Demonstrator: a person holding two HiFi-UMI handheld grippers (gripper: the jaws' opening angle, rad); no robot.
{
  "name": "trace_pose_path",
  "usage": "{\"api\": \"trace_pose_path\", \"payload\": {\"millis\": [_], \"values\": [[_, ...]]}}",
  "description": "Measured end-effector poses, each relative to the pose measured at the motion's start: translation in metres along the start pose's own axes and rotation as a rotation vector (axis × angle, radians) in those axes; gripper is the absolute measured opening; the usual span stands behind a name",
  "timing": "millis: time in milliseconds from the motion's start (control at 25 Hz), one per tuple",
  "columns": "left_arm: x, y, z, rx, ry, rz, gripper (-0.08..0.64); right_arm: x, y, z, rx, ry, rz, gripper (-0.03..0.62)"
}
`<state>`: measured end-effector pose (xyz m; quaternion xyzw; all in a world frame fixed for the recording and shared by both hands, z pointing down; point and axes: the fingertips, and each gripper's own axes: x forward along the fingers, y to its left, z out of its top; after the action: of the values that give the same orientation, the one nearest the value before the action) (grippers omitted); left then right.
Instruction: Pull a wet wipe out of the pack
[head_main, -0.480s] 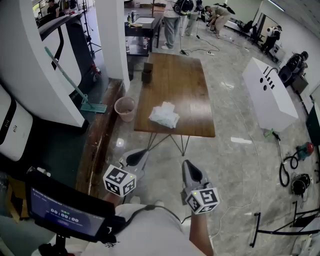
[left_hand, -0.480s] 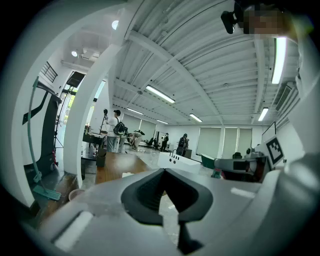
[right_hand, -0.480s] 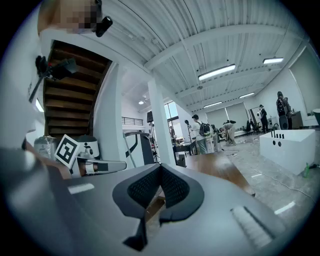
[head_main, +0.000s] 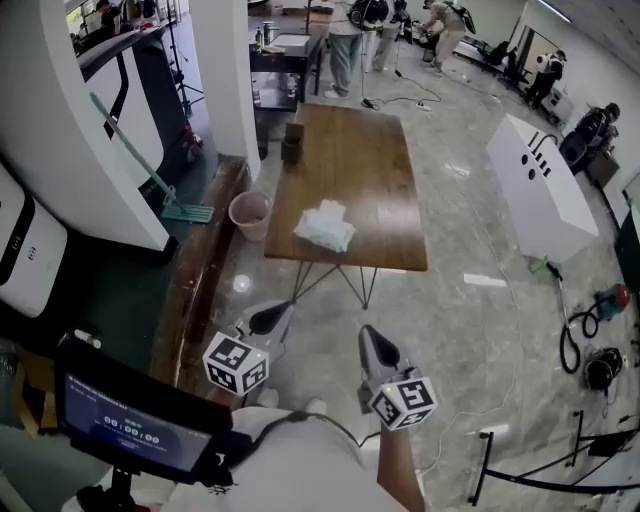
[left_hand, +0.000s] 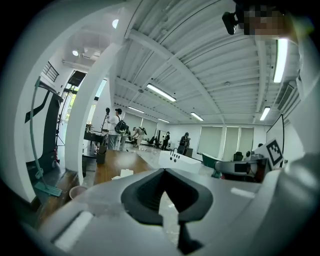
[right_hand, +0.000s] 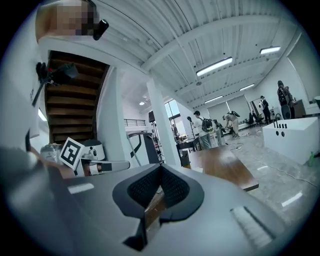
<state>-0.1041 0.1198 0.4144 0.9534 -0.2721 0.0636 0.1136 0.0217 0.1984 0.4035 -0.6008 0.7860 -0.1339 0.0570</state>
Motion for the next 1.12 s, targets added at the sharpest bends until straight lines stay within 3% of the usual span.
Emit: {"api": "trace_pose_path", "payload": {"millis": [480, 1120], "values": [[0.019, -0.043, -0.022, -0.015, 0.024, 0.012, 0.002, -0.038, -0.031, -0.02, 0.017, 0.039, 0.022, 0.008], [0.026, -0.043, -0.026, -0.023, 0.037, 0.073, 0.002, -0.04, -0.052, -0.022, 0.026, 0.056, 0.049, 0.008]]}}
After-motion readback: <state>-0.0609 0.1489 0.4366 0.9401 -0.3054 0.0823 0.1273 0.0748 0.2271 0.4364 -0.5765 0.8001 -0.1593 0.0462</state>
